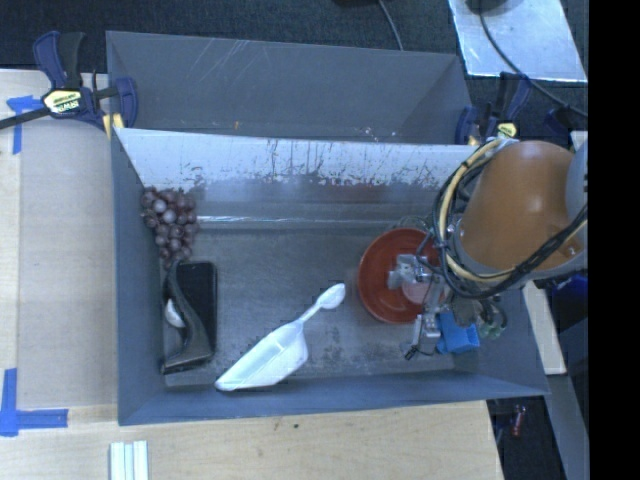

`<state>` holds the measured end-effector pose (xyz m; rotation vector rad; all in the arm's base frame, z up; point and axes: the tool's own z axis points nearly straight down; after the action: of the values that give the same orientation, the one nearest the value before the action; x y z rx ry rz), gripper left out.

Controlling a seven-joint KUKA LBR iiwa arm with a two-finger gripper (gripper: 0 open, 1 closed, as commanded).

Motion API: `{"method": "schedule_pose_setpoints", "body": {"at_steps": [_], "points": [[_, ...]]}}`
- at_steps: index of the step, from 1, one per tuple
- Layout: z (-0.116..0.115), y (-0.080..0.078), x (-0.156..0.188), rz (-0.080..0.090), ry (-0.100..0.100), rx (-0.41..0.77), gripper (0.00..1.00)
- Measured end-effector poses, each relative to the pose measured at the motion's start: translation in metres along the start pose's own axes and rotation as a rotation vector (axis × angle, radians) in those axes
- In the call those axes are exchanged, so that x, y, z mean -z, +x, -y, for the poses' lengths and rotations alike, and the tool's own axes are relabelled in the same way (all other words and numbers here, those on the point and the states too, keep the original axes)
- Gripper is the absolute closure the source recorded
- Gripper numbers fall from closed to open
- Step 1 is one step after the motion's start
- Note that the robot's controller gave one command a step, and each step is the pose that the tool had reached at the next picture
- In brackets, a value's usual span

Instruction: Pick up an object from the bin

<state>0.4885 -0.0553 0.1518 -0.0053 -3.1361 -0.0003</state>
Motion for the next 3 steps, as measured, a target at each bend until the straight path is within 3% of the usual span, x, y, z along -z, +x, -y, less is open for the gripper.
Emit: {"method": "schedule_pose_setpoints", "body": {"at_steps": [1, 2, 3], "points": [[0.000, -0.002, 0.004, 0.008, 0.001, 0.003, 0.00], [0.024, 0.004, -0.081, 0.011, 0.002, 0.063, 0.00], [0.037, 0.003, -0.081, 0.020, 0.002, 0.025, 0.00]]}}
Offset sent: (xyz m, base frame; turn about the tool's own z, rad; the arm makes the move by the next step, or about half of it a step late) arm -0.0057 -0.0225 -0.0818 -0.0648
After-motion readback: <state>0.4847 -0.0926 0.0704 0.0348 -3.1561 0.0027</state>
